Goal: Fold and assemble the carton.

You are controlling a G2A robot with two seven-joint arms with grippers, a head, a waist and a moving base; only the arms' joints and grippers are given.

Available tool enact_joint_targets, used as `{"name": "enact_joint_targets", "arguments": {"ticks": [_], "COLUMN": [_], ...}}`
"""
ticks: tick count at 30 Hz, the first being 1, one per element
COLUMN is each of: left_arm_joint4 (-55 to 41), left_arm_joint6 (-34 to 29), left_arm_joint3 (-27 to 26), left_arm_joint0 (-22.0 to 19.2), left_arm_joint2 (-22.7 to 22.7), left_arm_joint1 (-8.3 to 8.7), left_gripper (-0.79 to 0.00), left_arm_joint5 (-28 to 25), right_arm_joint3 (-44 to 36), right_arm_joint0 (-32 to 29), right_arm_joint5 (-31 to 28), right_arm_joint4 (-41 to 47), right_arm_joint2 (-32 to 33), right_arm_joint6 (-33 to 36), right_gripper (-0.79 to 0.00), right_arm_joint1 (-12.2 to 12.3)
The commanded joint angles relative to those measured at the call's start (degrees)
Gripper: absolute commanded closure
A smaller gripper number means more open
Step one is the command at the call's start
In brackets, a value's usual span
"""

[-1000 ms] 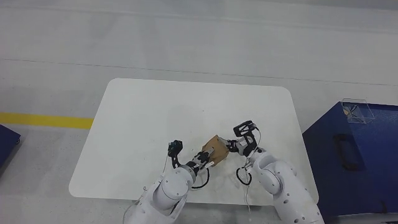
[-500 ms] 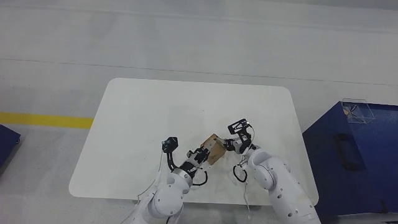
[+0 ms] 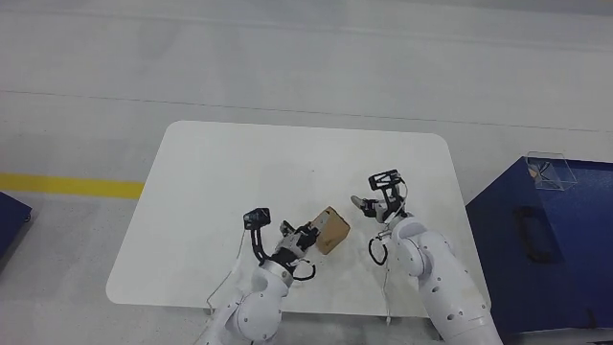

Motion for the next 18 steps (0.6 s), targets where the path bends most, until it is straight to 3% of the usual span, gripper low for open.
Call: {"name": "enact_joint_targets", "arguments": {"ticks": [1,4,10,18], "left_arm_joint4": [9.59,17.5,23.79,24.51], "left_arm_joint6": [-1.37,-3.56,-8.04,-7.1], "left_arm_joint3": [-0.02,-0.17,-0.6,-0.98], "left_arm_joint0": [-0.33,-0.26,0.07,0.5], "left_arm_joint2": [-0.08,0.48,-0.02,-0.44], "left_arm_joint1": [0.78,1.62,2.93,3.1], "left_gripper": [-0.785,-0.785,-0.785,-0.785], "left_arm_joint5": [-3.19,-8.06,-16.59,-16.53], "right_arm_joint3": [1.1,2.92,6.89,8.46], "right_arm_joint0": [0.7,1.86,4.42,5.53], "right_arm_joint5": [0.03,0.34,0.1,-3.31], "right_arm_joint4": [0.06,0.33,-1.48,-1.09], "right_arm_joint2": [-0.42,-0.93,-3.5,-6.63], "right_arm_joint6": [-0.06,0.26,1.4,0.25], "right_gripper": [-0.785,-0.785,-0.785,-0.785], "right_arm_joint1": [-0.13,-0.34,-0.86,-1.58]}}
